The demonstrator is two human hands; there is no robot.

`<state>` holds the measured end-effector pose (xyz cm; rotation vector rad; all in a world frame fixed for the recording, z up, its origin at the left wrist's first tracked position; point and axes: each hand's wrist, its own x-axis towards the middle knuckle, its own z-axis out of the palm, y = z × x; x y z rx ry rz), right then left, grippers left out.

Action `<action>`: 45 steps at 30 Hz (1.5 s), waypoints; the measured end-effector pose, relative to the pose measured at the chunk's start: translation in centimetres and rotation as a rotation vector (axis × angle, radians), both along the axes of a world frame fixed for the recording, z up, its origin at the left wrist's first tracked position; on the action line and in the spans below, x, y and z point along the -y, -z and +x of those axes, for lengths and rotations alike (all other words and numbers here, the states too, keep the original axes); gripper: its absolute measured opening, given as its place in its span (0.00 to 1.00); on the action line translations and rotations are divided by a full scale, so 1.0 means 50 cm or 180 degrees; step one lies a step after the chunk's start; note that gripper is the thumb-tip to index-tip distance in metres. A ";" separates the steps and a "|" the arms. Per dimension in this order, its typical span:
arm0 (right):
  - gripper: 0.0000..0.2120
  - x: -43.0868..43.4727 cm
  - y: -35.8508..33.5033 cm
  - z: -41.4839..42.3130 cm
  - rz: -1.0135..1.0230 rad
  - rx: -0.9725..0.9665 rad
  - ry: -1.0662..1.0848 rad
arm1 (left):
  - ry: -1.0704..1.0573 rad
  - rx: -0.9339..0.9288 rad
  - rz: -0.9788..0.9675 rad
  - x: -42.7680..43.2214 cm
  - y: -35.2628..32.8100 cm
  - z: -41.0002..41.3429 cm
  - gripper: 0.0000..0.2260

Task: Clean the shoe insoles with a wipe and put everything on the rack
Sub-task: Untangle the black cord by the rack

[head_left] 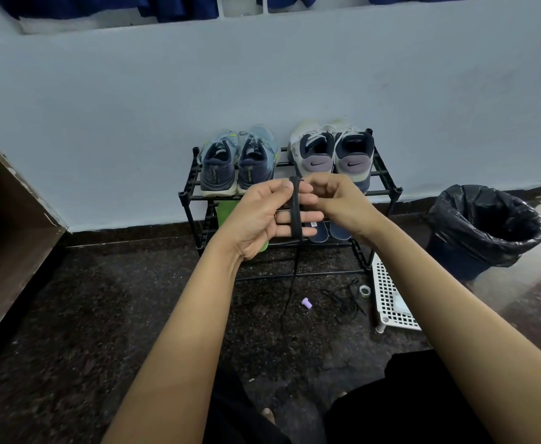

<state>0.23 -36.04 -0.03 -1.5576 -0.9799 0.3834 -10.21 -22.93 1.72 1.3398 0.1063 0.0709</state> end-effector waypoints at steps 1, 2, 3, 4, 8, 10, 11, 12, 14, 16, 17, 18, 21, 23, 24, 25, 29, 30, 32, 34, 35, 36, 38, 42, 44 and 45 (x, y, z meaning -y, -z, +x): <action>0.12 -0.002 0.003 0.000 0.0012 0.0014 0.0056 | -0.0006 0.0025 -0.0060 0.000 -0.001 0.000 0.12; 0.11 -0.003 0.004 -0.003 0.0013 0.0012 0.0071 | -0.0017 0.0044 -0.0125 -0.001 -0.001 0.000 0.12; 0.12 -0.005 0.006 -0.005 -0.0004 -0.0002 0.0072 | -0.0028 0.0061 -0.0185 -0.002 -0.001 -0.001 0.12; 0.13 -0.006 0.008 -0.007 -0.0039 -0.0009 0.0050 | -0.0041 0.0077 -0.0235 -0.004 -0.001 -0.001 0.12; 0.10 -0.005 0.022 -0.007 -0.0326 0.0076 0.0021 | -0.0142 0.0180 -0.0442 -0.008 -0.004 -0.003 0.12; 0.07 -0.002 0.030 -0.005 -0.0538 0.0017 -0.0054 | -0.0245 0.0258 -0.0534 -0.011 -0.005 -0.002 0.12; 0.07 -0.002 0.034 -0.006 -0.0659 -0.0066 -0.0114 | -0.0291 0.0294 -0.0563 -0.012 -0.005 -0.002 0.12; 0.07 0.000 0.035 -0.011 -0.0768 -0.0140 -0.0217 | -0.0333 0.0326 -0.0582 -0.014 -0.003 -0.001 0.12; 0.06 0.002 0.037 -0.021 -0.0952 -0.0283 -0.0424 | -0.0394 0.0373 -0.0553 -0.018 0.000 0.000 0.12; 0.05 0.004 0.036 -0.028 -0.1086 -0.0415 -0.0580 | -0.0438 0.0411 -0.0473 -0.021 0.004 0.002 0.13; 0.05 0.006 0.035 -0.030 -0.1162 -0.0472 -0.0649 | -0.0470 0.0427 -0.0429 -0.023 0.005 0.004 0.12; 0.06 0.009 0.031 -0.034 -0.1248 -0.0516 -0.0725 | -0.0514 0.0441 -0.0372 -0.025 0.008 0.006 0.12; 0.08 0.016 0.013 -0.046 -0.1389 -0.0623 -0.0861 | -0.0669 0.0467 -0.0161 -0.029 0.013 0.010 0.12; 0.09 0.020 -0.002 -0.053 -0.1209 -0.0838 -0.0764 | -0.0702 0.0467 -0.0052 -0.029 0.017 0.012 0.12; 0.09 0.021 -0.010 -0.056 -0.1058 -0.0975 -0.0703 | -0.0697 0.0465 -0.0020 -0.029 0.018 0.012 0.11; 0.09 0.023 -0.018 -0.058 -0.0910 -0.1090 -0.0657 | -0.0682 0.0458 0.0022 -0.029 0.018 0.012 0.11; 0.08 0.027 -0.049 -0.068 -0.0436 -0.1284 -0.0469 | -0.0540 0.0417 0.0361 -0.029 0.024 0.014 0.10; 0.08 0.028 -0.057 -0.070 -0.0318 -0.1318 -0.0398 | -0.0478 0.0399 0.0441 -0.028 0.027 0.014 0.11; 0.07 0.028 -0.074 -0.071 -0.0071 -0.1297 -0.0242 | -0.0375 0.0310 0.0557 -0.024 0.030 0.016 0.11; 0.07 0.026 -0.090 -0.065 0.0210 -0.1300 -0.0104 | -0.0241 0.0204 0.0603 -0.021 0.030 0.017 0.08; 0.08 0.025 -0.097 -0.059 0.0362 -0.1332 -0.0039 | -0.0174 0.0144 0.0626 -0.020 0.030 0.018 0.09; 0.08 0.022 -0.105 -0.053 0.0502 -0.1358 0.0029 | -0.0098 0.0084 0.0634 -0.019 0.029 0.017 0.09; 0.08 0.017 -0.116 -0.041 0.0686 -0.1354 0.0205 | 0.0057 0.0012 0.0613 -0.016 0.026 0.014 0.09; 0.08 0.002 -0.128 -0.030 0.0832 -0.1379 0.0469 | 0.0250 0.0005 0.0623 -0.013 0.021 0.008 0.10; 0.08 -0.006 -0.130 -0.028 0.0954 -0.1423 0.0529 | 0.0280 0.0008 0.0672 -0.013 0.022 0.007 0.09; 0.08 -0.009 -0.131 -0.025 0.1048 -0.1447 0.0581 | 0.0287 0.0013 0.0674 -0.013 0.022 0.006 0.08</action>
